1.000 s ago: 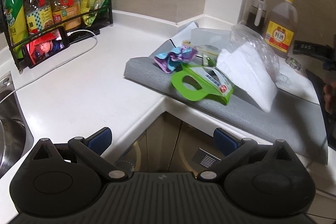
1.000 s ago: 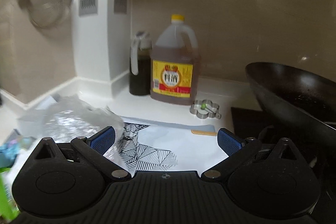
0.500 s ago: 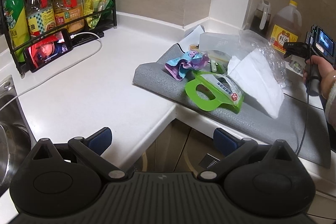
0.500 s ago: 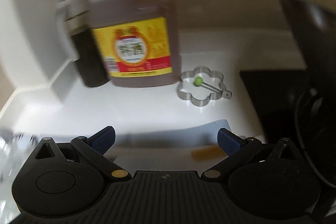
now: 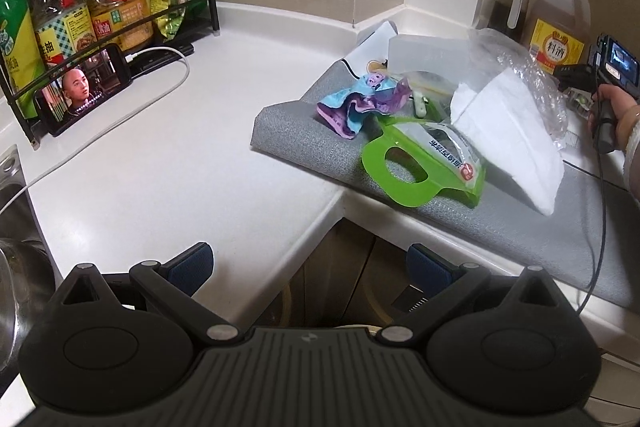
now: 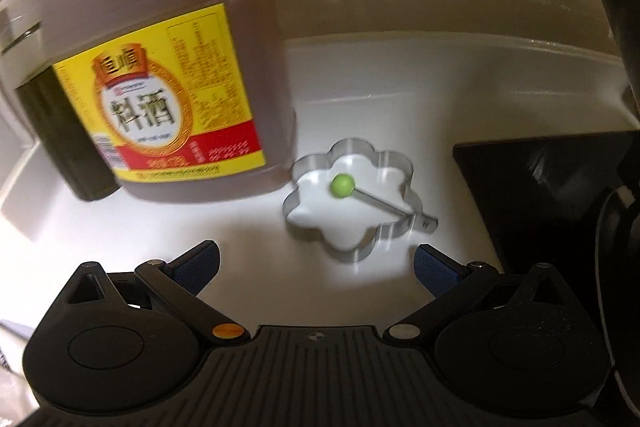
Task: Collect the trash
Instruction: 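Lower the right gripper onto the flower egg ring and close on its rim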
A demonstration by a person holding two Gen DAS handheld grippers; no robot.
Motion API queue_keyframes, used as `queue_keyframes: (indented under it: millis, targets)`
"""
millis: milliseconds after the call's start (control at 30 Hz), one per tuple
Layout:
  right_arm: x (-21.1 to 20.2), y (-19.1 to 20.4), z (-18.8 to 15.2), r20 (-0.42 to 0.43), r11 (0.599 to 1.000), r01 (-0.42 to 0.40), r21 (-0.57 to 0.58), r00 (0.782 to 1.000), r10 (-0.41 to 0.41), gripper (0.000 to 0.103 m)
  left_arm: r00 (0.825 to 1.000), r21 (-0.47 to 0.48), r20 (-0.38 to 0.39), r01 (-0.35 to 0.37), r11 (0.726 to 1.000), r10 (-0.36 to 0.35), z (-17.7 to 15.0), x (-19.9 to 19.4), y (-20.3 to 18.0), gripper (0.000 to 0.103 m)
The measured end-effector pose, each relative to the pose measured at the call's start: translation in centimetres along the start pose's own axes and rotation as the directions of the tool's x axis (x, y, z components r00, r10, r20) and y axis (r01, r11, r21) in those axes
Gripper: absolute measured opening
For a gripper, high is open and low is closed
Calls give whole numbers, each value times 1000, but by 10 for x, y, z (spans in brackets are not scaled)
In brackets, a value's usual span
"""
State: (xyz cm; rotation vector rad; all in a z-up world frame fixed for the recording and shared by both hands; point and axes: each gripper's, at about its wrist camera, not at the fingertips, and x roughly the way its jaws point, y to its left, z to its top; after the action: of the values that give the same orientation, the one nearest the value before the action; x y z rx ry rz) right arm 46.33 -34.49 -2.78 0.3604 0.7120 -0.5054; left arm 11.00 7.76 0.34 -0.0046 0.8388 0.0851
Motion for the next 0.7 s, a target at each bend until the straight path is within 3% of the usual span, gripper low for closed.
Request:
queue_keyframes:
  millis: [67, 133, 167, 200, 267, 367, 600, 700]
  targets:
    - [4, 1, 1, 9, 1000, 2, -29, 1000, -2, 102, 1000, 1, -4, -3, 1000, 3, 1, 1, -1, 103]
    - [3, 0, 0, 47, 999, 19, -46, 999, -17, 92, 1000, 4, -9, -6, 1000, 6, 1, 2, -2, 103]
    - [3, 1, -1, 62, 997, 59, -56, 997, -56, 78, 1000, 6, -10, -8, 1000, 8, 1, 3, -3, 103]
    - [1, 0, -3, 90, 995, 73, -69, 994, -67, 54, 1000, 7, -12, -9, 1000, 10, 1, 3, -4, 103]
    - [1, -2, -3, 102, 995, 61, -75, 993, -53, 24, 1000, 6, -15, -8, 1000, 8, 1, 3, -5, 103]
    - [-7, -6, -7, 94, 997, 28, -70, 995, -22, 0, 1000, 8, -15, 1, 1000, -1, 0, 1, -7, 103]
    - [-40, -4, -20, 100, 992, -89, -87, 990, 98, 0, 1000, 6, 10, 13, 1000, -13, -3, -11, -8, 103]
    - [-51, 6, -26, 120, 989, -89, -114, 987, 103, 3, 1000, 9, 12, 20, 1000, -20, -3, -14, -9, 103]
